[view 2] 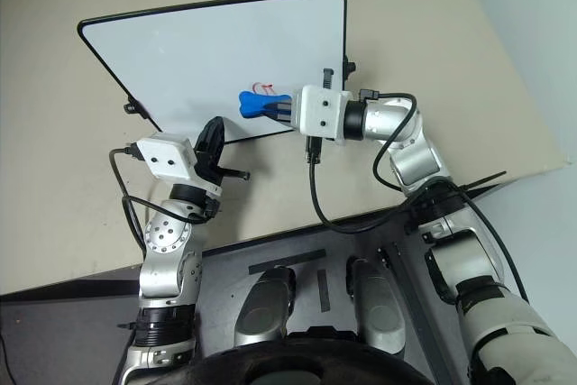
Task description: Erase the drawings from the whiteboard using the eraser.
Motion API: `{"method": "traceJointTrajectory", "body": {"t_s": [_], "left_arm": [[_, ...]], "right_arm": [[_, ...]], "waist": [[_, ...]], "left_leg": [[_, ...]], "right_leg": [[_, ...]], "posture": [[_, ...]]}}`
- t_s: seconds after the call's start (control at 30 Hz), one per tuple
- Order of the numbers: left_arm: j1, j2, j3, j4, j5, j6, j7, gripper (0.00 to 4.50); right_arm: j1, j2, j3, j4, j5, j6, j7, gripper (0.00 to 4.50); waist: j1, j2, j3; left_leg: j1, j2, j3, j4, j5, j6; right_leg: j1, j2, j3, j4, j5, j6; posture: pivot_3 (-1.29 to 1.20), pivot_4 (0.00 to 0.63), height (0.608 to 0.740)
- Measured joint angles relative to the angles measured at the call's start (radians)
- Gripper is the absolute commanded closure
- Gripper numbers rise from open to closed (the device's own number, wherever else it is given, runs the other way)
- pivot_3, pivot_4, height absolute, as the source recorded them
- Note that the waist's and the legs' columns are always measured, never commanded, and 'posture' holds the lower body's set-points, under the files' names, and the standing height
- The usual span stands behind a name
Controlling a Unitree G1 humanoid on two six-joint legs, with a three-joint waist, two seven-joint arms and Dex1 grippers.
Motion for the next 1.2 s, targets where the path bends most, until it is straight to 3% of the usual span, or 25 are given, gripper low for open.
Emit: {"method": "traceJointTrajectory", "body": {"t_s": [0.27,0.57,1.2], "left_arm": [[0.005,-0.006,0.004,0.001,0.004,-0.015,0.017,4.50],[0.000,-0.006,0.009,0.011,0.004,-0.021,0.014,4.50],[-0.019,-0.009,0.002,0.030,0.004,-0.025,0.007,4.50]], "right_arm": [[-0.110,0.017,0.014,0.322,-0.181,-0.285,-0.214,4.46],[-0.156,0.014,-0.039,0.347,-0.217,-0.408,-0.415,4.46],[-0.098,0.079,0.035,0.451,-0.240,-0.358,-0.323,4.46]], "waist": [[0.000,0.000,0.000],[-0.002,0.000,0.000],[-0.005,0.001,0.000]], "left_leg": [[-0.001,0.000,-0.001,0.000,-0.002,0.003],[0.001,-0.002,-0.002,0.002,-0.001,0.005],[0.001,-0.001,-0.002,0.001,-0.003,0.005]], "right_leg": [[-0.002,-0.002,0.000,0.001,0.001,0.000],[-0.002,-0.001,0.000,0.000,0.009,-0.002],[-0.005,-0.001,0.000,-0.002,0.008,-0.002]], "posture": [[0.00,0.150,0.740],[0.00,0.150,0.740],[0.00,0.150,0.740]]}}
